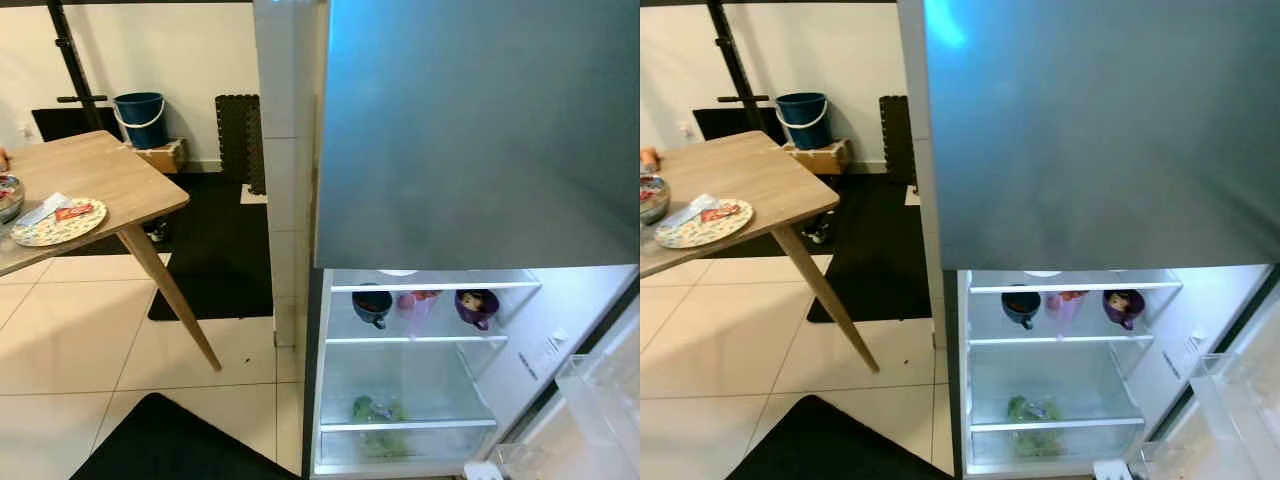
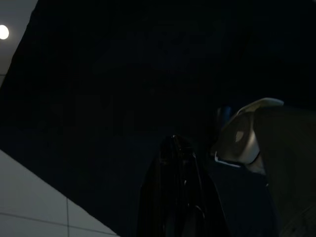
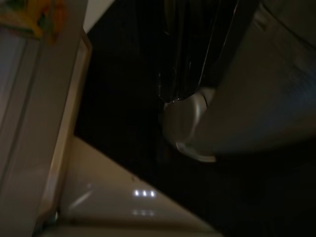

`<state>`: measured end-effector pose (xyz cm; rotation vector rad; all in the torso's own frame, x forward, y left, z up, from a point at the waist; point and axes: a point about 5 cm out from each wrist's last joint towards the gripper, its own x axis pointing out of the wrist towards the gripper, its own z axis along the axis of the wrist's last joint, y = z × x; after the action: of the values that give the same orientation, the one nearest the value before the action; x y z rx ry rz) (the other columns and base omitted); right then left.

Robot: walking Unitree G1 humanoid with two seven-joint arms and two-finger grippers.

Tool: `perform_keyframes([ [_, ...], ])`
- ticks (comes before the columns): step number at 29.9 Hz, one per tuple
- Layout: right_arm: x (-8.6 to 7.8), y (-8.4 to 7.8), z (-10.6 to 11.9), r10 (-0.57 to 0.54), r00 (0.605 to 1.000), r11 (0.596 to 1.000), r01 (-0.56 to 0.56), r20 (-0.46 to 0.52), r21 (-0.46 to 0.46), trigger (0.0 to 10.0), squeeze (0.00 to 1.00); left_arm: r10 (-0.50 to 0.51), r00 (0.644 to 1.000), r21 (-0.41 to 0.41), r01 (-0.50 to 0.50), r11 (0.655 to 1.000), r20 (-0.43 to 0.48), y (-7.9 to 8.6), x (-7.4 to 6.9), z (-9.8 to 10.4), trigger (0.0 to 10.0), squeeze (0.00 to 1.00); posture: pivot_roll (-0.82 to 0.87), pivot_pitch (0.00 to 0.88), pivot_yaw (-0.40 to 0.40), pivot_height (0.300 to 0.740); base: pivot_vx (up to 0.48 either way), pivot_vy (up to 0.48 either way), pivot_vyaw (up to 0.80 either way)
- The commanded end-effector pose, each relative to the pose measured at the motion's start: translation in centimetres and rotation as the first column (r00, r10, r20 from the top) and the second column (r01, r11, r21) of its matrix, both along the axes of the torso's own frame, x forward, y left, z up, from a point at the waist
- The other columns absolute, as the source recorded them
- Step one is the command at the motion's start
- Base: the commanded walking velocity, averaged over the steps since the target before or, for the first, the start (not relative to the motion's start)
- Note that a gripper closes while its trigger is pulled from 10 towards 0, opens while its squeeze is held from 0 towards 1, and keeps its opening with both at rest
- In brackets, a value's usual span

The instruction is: Restocking fridge

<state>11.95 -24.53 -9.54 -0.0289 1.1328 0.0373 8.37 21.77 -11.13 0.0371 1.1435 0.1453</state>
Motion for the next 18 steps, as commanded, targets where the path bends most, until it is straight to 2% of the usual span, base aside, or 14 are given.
perform_keyframes([
  [1, -0.1, 0.0, -0.1, 0.013, 1.000, 1.000, -0.014, -0.016, -0.026, 10.0, 0.00, -0.038, 0.999, -0.003, 0.038, 0.999, 0.028, -0.2, 1.3, 0.3, 10.0, 0.00, -0.06, 0.000, -0.032, 0.740, 0.000, 0.000, 0.00],
  [5, -0.2, -0.3, -0.1, 0.023, 0.999, 0.996, -0.026, -0.040, -0.086, 10.0, 0.00, -0.078, 0.996, -0.004, 0.078, 0.997, 0.034, -0.7, 2.8, 0.5, 10.0, 0.00, -0.06, 0.000, -0.027, 0.740, 0.000, 0.000, 0.00],
  [8, 0.1, -0.1, -0.1, 0.031, 0.999, 0.996, -0.034, -0.031, -0.087, 10.0, 0.00, -0.088, 0.995, -0.010, 0.089, 0.996, 0.049, -0.9, 3.5, 0.7, 10.0, 0.00, -0.05, 0.000, -0.022, 0.740, 0.000, 0.000, 0.00],
  [11, 0.5, -0.2, 0.0, -0.001, 1.000, 0.996, -0.001, -0.018, -0.088, 10.0, 0.00, -0.088, 0.995, -0.015, 0.089, 0.996, 0.052, -1.1, 3.7, 0.7, 10.0, 0.00, -0.05, 0.000, -0.018, 0.740, 0.000, 0.000, 0.00],
  [15, 1.1, -0.1, 0.2, 0.015, 1.000, 0.997, -0.015, 0.000, -0.075, 10.0, 0.00, -0.097, 0.994, -0.023, 0.099, 0.995, 0.050, -1.4, 3.8, 0.7, 10.0, 0.00, -0.06, 0.000, -0.030, 0.740, 0.000, 0.000, 0.00],
  [17, 1.5, -0.4, 0.5, -0.060, 0.997, 0.996, 0.063, 0.053, -0.064, 10.0, 0.00, -0.134, 0.991, -0.024, 0.135, 0.991, 0.025, -1.8, 3.4, 0.4, 10.0, 0.00, -0.06, 0.000, -0.039, 0.740, 0.000, 0.000, 0.00],
  [18, 1.0, -0.5, 0.3, -0.078, 0.997, 0.994, 0.079, 0.020, -0.081, 10.0, 0.00, -0.130, 0.991, -0.027, 0.130, 0.991, 0.012, -1.9, 3.1, 0.3, 10.0, 0.00, -0.06, 0.000, -0.033, 0.740, 0.000, 0.000, 0.00],
])
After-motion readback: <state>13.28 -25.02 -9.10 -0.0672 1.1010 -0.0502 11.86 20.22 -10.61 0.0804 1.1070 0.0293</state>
